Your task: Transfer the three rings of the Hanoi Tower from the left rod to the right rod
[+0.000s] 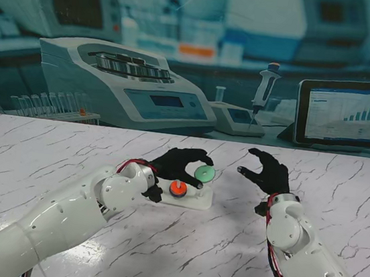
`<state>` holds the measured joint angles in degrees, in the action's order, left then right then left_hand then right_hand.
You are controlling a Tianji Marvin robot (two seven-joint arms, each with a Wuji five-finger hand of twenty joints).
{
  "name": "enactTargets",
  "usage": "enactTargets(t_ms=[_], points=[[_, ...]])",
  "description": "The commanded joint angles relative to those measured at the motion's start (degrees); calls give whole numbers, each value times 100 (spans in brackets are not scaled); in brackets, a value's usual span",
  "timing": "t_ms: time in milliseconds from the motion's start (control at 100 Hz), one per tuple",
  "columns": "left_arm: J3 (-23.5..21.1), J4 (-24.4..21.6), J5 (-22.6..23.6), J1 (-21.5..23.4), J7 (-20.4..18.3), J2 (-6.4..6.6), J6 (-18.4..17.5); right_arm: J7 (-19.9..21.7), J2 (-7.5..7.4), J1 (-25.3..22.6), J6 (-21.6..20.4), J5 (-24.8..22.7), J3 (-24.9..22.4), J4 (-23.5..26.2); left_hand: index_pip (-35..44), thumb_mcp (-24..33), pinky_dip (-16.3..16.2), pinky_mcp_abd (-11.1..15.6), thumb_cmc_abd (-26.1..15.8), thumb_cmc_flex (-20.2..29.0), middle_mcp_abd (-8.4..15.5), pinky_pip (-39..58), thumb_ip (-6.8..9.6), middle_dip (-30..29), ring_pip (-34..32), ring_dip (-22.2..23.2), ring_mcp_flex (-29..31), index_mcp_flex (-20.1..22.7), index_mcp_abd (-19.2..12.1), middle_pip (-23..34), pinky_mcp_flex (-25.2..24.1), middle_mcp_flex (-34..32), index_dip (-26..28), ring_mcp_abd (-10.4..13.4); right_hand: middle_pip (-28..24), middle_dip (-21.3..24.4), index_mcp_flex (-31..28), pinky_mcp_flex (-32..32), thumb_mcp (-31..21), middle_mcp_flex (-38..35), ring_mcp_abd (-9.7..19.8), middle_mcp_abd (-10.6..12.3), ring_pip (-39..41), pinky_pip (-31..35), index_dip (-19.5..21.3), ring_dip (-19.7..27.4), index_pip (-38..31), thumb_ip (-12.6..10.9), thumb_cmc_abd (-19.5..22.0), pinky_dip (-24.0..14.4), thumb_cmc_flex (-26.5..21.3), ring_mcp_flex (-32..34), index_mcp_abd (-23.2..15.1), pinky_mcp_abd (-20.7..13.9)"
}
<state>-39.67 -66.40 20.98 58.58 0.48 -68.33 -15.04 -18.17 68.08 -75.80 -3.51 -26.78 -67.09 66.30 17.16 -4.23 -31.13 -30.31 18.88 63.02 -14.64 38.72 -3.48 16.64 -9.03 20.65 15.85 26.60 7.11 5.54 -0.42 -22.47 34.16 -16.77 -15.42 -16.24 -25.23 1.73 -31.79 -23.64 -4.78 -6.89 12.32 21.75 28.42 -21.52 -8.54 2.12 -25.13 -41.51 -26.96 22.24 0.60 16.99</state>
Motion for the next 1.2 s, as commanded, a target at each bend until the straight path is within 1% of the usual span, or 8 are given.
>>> enactTargets(t_ms=[0,200,310,650,810,1010,1190], points=[[34,24,4,-38,-100,-32,-113,-28,41,-40,9,7,11,9,918,370,-20,-197,-357,532,165,109,88,89,-8,23,17,560,-716,38,-29,-125,350,82,-92,4,-95,-17,85,-156,-9,17,82,45,-63,-57,-54,-134,88,-96,-28,26,-115,-51],[90,50,37,-92,-239,3,-44,-43,45,-41,26,8,11,-1,961,368,-21,-195,-327,546,169,100,81,85,-6,22,15,584,-776,38,-35,-135,360,85,-98,1,-102,-18,88,-155,-31,3,87,44,-63,-62,-58,-135,74,-96,-42,24,-97,-44],[110,70,44,-111,-292,15,-13,-51,46,-44,34,5,5,-1,972,366,-23,-193,-322,543,166,101,78,82,-3,20,14,586,-759,33,-30,-133,357,84,-105,-1,-100,-22,88,-152,-30,-11,92,41,-63,-64,-59,-136,77,-95,-53,18,-87,-43],[198,140,2,-183,-410,17,45,-76,48,-43,18,-5,-7,-15,999,370,-25,-189,-312,549,163,95,77,79,2,17,9,589,-776,25,-30,-131,346,86,-120,-2,-92,-25,97,-142,-26,-11,103,37,-61,-63,-61,-136,69,-92,-65,-3,-81,-55],[223,169,-17,-199,-400,2,53,-84,51,-44,29,1,-12,-22,1005,369,-31,-177,-311,551,179,104,75,81,-3,20,17,586,-839,28,-18,-138,337,87,-115,2,-82,-20,100,-135,-9,4,103,39,-62,-61,-56,-136,83,-93,-52,0,-95,-68],[245,196,-16,-220,-354,-19,34,-106,56,-45,43,2,-23,-27,963,369,-57,-222,-351,541,242,134,80,83,-9,25,24,548,-1048,30,-6,-140,284,82,-105,6,-75,-22,101,-138,-1,20,95,41,-64,-59,-49,-136,93,-95,-40,10,-107,-72],[286,209,-20,-248,-367,-26,22,-111,58,-48,53,8,-27,-26,908,368,-63,-251,-392,525,221,142,89,77,-8,26,26,528,-1050,21,5,-127,236,74,-100,6,-75,-22,100,-144,-5,25,90,44,-65,-59,-47,-137,97,-98,-40,22,-99,-61]])
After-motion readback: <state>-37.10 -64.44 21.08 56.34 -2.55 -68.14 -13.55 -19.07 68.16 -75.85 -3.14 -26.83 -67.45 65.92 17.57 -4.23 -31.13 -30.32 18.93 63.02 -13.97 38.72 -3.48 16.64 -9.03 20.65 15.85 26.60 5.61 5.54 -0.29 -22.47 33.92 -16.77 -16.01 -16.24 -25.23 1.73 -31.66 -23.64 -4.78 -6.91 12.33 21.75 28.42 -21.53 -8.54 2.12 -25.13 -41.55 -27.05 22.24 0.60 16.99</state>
